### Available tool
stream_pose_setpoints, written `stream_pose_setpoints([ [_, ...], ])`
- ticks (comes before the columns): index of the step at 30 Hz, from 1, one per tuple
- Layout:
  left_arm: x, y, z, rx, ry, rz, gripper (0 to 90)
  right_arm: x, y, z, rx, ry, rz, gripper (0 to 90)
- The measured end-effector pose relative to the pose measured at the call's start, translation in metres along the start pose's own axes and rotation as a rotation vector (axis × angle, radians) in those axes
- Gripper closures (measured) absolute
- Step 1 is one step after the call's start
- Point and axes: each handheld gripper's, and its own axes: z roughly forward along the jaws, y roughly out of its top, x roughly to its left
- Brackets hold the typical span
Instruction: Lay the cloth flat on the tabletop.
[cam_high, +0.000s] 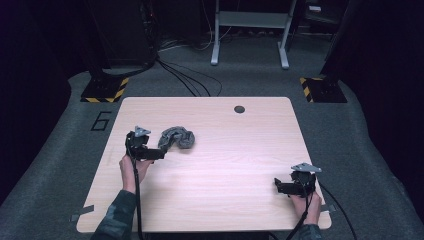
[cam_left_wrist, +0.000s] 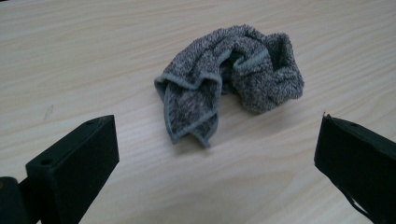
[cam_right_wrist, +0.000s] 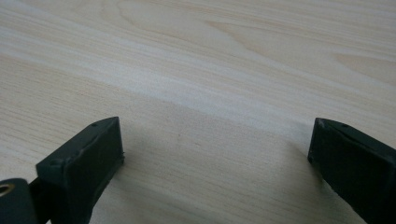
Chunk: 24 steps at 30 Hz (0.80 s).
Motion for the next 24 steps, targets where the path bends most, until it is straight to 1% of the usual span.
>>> stream_pose_setpoints([
  [1,0.0,0.007,0.006,0.011,-0.003,0.014,0.0,0.0,0.0,0.0,0.0,0.0,0.0,2.7],
  [2,0.0,0.01,0.009,0.015,-0.007,0.014,0.0,0.0,0.0,0.0,0.0,0.0,0.0,2.7],
  [3,0.0,0.014,0.012,0.007,-0.002,0.017,0.0,0.0,0.0,0.0,0.0,0.0,0.0,2.7],
  [4,0.0,0.018,0.015,0.013,-0.006,0.021,0.0,0.0,0.0,0.0,0.0,0.0,0.0,2.7],
  [5,0.0,0.018,0.015,0.013,-0.006,0.021,0.0,0.0,0.0,0.0,0.0,0.0,0.0,2.7],
  [6,-0.001,0.024,0.021,0.014,-0.023,0.012,0.0,0.0,0.0,0.0,-0.001,-0.001,0.0,2.7],
  [7,-0.001,0.024,0.021,0.014,-0.023,0.012,0.0,0.0,0.0,0.0,-0.001,-0.001,0.0,2.7],
  [8,-0.002,0.031,0.03,0.019,-0.023,0.012,0.0,0.0,0.0,0.0,-0.001,-0.001,0.0,2.7],
  [9,-0.002,0.034,0.034,0.032,-0.03,0.017,0.0,0.0,0.0,0.0,-0.001,-0.001,0.0,2.7],
  [10,-0.004,0.036,0.039,0.028,-0.022,0.017,0.0,0.0,0.0,0.0,-0.001,-0.001,0.0,2.7],
  [12,-0.005,0.039,0.048,0.043,-0.031,0.019,0.0,0.0,0.0,0.0,-0.001,-0.001,0.0,2.7],
  [15,-0.008,0.043,0.062,0.046,-0.042,0.016,0.0,0.0,0.0,0.0,-0.001,-0.001,0.0,2.7],
  [16,-0.01,0.045,0.065,0.047,-0.036,0.024,0.0,0.0,0.0,0.0,-0.001,-0.001,0.0,2.8],
  [17,-0.012,0.046,0.069,0.047,-0.037,0.024,0.0,0.0,0.0,0.0,-0.001,-0.001,0.0,2.8],
  [20,-0.016,0.048,0.081,0.069,-0.045,0.028,0.0,0.0,0.0,0.0,-0.001,-0.001,0.0,2.8],
  [24,-0.017,0.048,0.096,0.123,-0.043,0.037,0.0,0.0,0.0,0.0,-0.001,-0.001,0.0,2.8],
])
